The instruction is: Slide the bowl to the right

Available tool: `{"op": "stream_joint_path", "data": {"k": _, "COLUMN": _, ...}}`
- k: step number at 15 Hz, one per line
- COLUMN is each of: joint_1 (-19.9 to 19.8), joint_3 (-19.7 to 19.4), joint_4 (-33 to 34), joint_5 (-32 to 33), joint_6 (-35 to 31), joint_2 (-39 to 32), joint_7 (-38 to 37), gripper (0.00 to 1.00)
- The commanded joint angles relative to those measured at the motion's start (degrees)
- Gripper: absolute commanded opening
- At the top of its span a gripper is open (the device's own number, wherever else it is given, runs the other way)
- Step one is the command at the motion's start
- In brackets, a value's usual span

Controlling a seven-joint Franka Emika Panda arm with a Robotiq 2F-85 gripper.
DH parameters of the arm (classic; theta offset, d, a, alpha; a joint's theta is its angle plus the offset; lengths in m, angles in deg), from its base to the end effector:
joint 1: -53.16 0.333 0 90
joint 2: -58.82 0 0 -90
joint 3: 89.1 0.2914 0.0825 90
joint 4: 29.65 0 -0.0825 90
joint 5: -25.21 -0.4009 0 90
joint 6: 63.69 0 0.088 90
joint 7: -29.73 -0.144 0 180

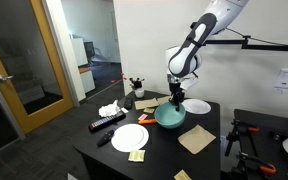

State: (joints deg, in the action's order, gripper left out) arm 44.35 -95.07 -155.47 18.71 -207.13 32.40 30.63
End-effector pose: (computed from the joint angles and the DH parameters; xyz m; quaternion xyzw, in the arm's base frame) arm 0.5104 -0.1388 0.0865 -0.9836 0.1644 0.0728 0.0169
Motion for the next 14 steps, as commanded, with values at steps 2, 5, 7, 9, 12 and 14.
{"op": "stream_joint_path", "data": {"k": 2, "joint_1": -0.4, "joint_3": -2.3, "joint_4": 0.3, "joint_5": 3.1, "joint_6": 3.6, "joint_2": 0.2, "joint_7": -0.6, "gripper": 0.02}}
{"op": "stream_joint_path", "data": {"k": 5, "joint_1": -1.0, "joint_3": -3.4, "joint_4": -0.2, "joint_5": 3.6, "joint_6": 3.0, "joint_2": 0.2, "joint_7": -0.9, "gripper": 0.02}}
{"op": "stream_joint_path", "data": {"k": 7, "joint_1": -1.0, "joint_3": -4.4, "joint_4": -0.3, "joint_5": 4.0, "joint_6": 2.9, "joint_2": -0.1, "joint_7": -1.6, "gripper": 0.02}}
{"op": "stream_joint_path", "data": {"k": 9, "joint_1": -0.9, "joint_3": -5.4, "joint_4": -0.3, "joint_5": 4.8, "joint_6": 2.9, "joint_2": -0.2, "joint_7": -2.2, "gripper": 0.02}}
{"op": "stream_joint_path", "data": {"k": 12, "joint_1": -0.6, "joint_3": -6.5, "joint_4": -0.3, "joint_5": 6.3, "joint_6": 2.9, "joint_2": -0.4, "joint_7": -2.8, "gripper": 0.02}}
{"op": "stream_joint_path", "data": {"k": 14, "joint_1": -0.3, "joint_3": -7.1, "joint_4": -0.4, "joint_5": 7.4, "joint_6": 2.6, "joint_2": -0.4, "joint_7": -3.0, "gripper": 0.32}}
